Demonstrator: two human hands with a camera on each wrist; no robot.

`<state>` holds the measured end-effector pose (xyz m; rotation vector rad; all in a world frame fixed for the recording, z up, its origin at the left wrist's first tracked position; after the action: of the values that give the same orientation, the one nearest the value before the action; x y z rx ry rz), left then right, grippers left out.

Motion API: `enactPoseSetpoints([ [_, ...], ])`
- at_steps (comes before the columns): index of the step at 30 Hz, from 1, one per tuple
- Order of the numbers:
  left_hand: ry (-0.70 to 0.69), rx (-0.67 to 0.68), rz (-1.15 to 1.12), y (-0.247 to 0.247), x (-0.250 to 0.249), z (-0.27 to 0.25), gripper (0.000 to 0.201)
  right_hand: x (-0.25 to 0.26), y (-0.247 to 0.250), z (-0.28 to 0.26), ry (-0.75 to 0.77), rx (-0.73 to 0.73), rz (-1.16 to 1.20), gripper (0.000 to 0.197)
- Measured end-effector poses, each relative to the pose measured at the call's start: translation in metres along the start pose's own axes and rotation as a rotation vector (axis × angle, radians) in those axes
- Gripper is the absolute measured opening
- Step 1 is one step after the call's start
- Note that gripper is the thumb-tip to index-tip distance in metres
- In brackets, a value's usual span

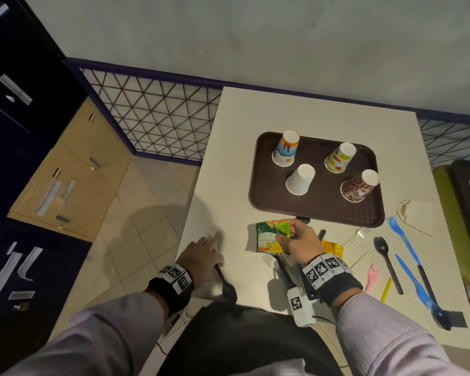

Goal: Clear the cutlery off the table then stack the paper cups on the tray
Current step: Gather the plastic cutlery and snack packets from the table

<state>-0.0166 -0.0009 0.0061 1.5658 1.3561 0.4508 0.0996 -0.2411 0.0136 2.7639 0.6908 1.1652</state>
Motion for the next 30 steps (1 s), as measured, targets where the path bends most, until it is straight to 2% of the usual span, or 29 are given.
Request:
enactPoseSetpoints([
  [9,0.016,0.041,0.01,-0.012,0.003,0.01,0.025,0.004,-0.004,-0.003,0.009,-0.011,0.028,0.022],
  [12,0.025,-0.007,-0.033,-0.009,0.007,0.013,0.021,0.006,0.001,-0.002,0.023,-0.034,0.028,0.022],
  [15,0.064,-0.134,-0.132,0.002,0.012,0.012,0.013,0.007,0.008,-0.002,0.059,-0.106,0.059,0.023],
  [19,0.208,-0.362,-0.462,0.02,0.012,0.01,0.007,0.009,0.017,-0.005,0.05,-0.199,0.098,0.026],
  [21,0.286,-0.462,-0.597,0.026,0.011,0.014,0.01,0.011,0.019,-0.008,0.042,-0.179,0.112,0.028],
  [25,0.341,-0.554,-0.893,0.036,-0.001,0.029,0.012,0.021,0.007,-0.018,0.048,0.015,0.103,0.027],
  [28,0.356,-0.615,-1.164,0.042,-0.013,0.04,0.016,0.031,-0.008,-0.026,0.12,0.172,0.06,0.029],
  [30,0.373,-0.594,-1.459,0.043,-0.019,0.045,0.042,0.037,-0.016,-0.029,0.16,0.193,0.038,0.03],
])
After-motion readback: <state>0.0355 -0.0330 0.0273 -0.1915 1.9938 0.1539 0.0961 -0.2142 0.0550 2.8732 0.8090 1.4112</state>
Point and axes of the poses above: each hand's wrist, its own z-axis towards the middle knuckle, its own y-axis out of the back of the hand, x = y × z, the point moved 3 cm from there along z, towards the middle knuckle, and after that the axes turned 14 degrees about -y, right-handed, at the moved point
